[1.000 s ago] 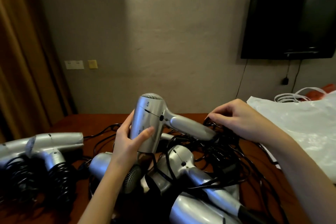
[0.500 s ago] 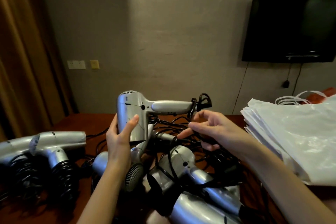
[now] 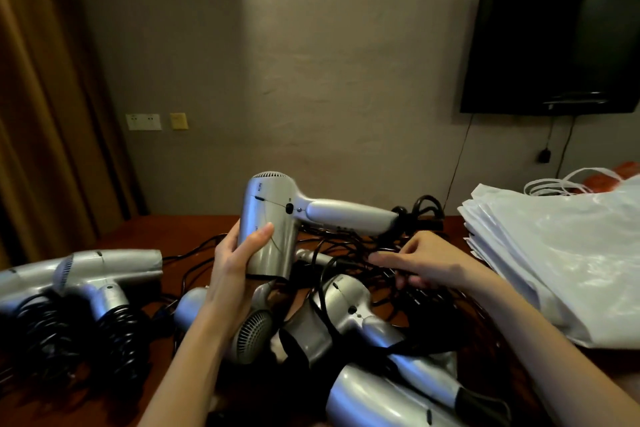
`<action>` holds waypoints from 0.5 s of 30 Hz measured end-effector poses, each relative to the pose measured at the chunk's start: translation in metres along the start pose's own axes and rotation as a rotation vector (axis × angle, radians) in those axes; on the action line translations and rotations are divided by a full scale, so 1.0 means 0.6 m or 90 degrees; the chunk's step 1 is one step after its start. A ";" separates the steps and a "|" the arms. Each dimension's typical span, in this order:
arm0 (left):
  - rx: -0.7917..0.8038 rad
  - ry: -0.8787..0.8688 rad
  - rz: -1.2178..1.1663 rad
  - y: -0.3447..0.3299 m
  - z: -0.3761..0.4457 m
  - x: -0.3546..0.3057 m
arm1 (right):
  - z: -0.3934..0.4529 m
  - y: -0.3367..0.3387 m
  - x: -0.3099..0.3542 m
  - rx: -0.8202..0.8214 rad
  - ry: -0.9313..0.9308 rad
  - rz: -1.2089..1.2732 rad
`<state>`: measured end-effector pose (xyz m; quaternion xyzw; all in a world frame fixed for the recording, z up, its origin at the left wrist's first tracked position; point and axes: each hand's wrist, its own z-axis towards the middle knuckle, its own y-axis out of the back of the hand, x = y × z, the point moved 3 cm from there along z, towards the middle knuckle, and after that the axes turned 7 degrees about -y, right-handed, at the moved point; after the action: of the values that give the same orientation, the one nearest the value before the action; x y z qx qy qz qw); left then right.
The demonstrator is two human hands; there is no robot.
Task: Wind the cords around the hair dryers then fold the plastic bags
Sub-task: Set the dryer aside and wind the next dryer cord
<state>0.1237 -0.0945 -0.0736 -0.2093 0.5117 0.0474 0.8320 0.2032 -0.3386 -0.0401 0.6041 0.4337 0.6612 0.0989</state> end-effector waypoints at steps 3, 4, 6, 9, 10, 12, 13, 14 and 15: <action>0.036 -0.002 0.016 -0.002 -0.001 -0.001 | 0.015 0.012 -0.024 0.000 0.048 0.003; 0.051 -0.003 0.027 -0.005 -0.002 0.000 | 0.026 0.014 -0.036 0.014 0.058 0.031; 0.081 -0.013 0.056 -0.012 -0.002 0.003 | 0.047 0.019 -0.050 0.045 0.044 0.031; 0.099 -0.031 0.082 -0.021 -0.004 0.008 | 0.057 0.025 -0.045 0.097 0.050 0.105; 0.096 -0.035 0.088 -0.021 -0.003 0.008 | 0.054 0.029 -0.042 0.097 0.060 0.133; 0.082 -0.041 0.100 -0.018 -0.002 0.007 | 0.041 0.036 -0.042 0.111 0.090 0.188; 0.077 -0.047 0.106 -0.017 -0.001 0.005 | 0.036 0.038 -0.042 0.115 0.104 0.200; 0.074 -0.053 0.115 -0.014 0.000 0.004 | 0.034 0.040 -0.042 0.122 0.117 0.205; 0.074 -0.058 0.121 -0.013 0.000 0.001 | 0.029 0.041 -0.038 0.128 0.127 0.207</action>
<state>0.1262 -0.1018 -0.0721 -0.1090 0.4925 0.1062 0.8569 0.2341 -0.3602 -0.0413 0.6047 0.4018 0.6783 -0.1130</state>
